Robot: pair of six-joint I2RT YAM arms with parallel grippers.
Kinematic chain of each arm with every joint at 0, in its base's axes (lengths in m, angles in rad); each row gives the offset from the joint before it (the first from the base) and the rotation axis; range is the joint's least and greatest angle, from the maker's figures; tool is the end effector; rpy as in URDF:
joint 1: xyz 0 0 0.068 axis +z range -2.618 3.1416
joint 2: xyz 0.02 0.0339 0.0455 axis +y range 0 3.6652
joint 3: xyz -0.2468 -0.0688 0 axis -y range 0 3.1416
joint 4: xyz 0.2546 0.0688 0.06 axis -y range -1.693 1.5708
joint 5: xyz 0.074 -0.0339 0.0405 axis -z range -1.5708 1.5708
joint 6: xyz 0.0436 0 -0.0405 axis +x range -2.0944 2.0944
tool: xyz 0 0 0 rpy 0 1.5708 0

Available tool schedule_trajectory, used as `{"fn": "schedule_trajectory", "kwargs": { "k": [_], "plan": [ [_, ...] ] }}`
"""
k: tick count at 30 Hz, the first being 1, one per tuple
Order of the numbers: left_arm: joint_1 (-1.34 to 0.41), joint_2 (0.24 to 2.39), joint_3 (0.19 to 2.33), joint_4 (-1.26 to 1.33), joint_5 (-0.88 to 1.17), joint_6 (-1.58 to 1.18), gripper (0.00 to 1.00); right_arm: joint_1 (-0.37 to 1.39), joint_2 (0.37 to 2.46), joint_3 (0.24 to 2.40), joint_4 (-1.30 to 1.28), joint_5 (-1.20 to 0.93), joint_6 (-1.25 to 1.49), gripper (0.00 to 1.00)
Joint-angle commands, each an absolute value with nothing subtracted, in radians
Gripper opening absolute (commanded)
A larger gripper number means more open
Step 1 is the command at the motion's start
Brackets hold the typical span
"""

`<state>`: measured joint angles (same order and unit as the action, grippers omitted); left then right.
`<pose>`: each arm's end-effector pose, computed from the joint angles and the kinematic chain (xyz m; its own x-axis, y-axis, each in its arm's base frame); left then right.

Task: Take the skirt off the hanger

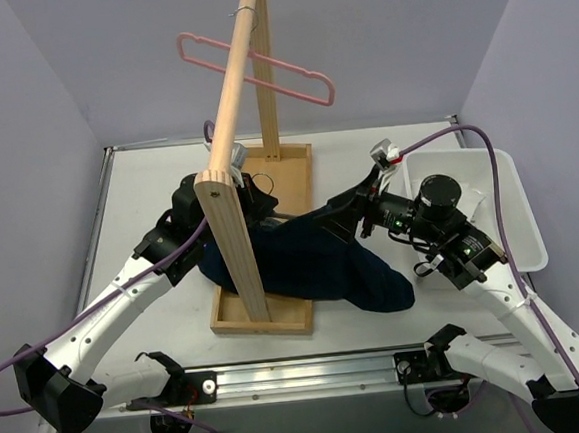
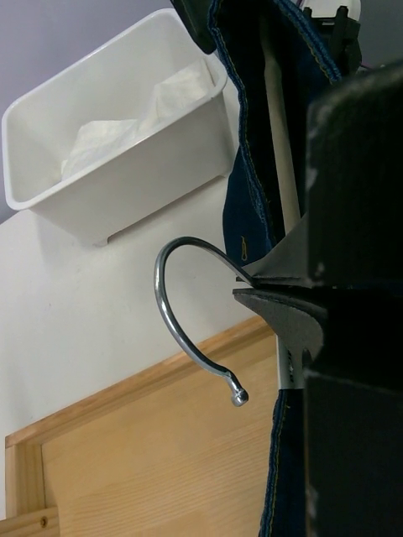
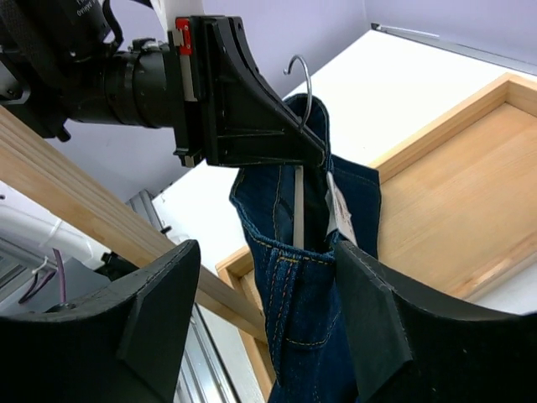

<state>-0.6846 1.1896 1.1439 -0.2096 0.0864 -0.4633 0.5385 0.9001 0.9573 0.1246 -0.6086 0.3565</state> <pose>0.2292 -0.1919 0.3612 -0.4855 -0.1785 -0.8558 0.5340 0.7146 -0.4519 0.1807 0.1370 0.4011 -0.1699 0.2321 -0.9578 -0.9008 0.3575 0.2464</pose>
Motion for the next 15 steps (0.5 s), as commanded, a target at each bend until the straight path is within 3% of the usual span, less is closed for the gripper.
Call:
{"fn": "schedule_trajectory", "kwargs": {
  "k": [1,4,7,9,11,12,15],
  "plan": [
    [-0.684,1.172,1.213,-0.181,0.072,-0.436,0.02,0.548,0.899,1.008,0.178,-0.591,0.356,0.6],
    [-0.684,1.175,1.215,-0.178,0.078,-0.437,0.02,0.548,0.919,1.019,0.179,-0.595,0.356,0.52],
    [-0.684,1.175,1.215,-0.179,0.074,-0.436,0.02,0.548,0.931,1.017,0.189,-0.6,0.36,0.3],
    [-0.684,1.17,1.213,-0.179,0.074,-0.434,0.02,0.548,0.937,1.009,0.199,-0.618,0.368,0.23],
    [-0.684,1.167,1.213,-0.183,0.072,-0.43,0.02,0.549,0.93,1.003,0.193,-0.617,0.365,0.3],
    [-0.684,1.167,1.213,-0.184,0.072,-0.428,0.02,0.549,0.927,1.002,0.192,-0.614,0.364,0.41],
    [-0.684,1.166,1.215,-0.187,0.066,-0.422,0.02,0.549,0.914,0.994,0.186,-0.608,0.362,0.4]
  ]
}}
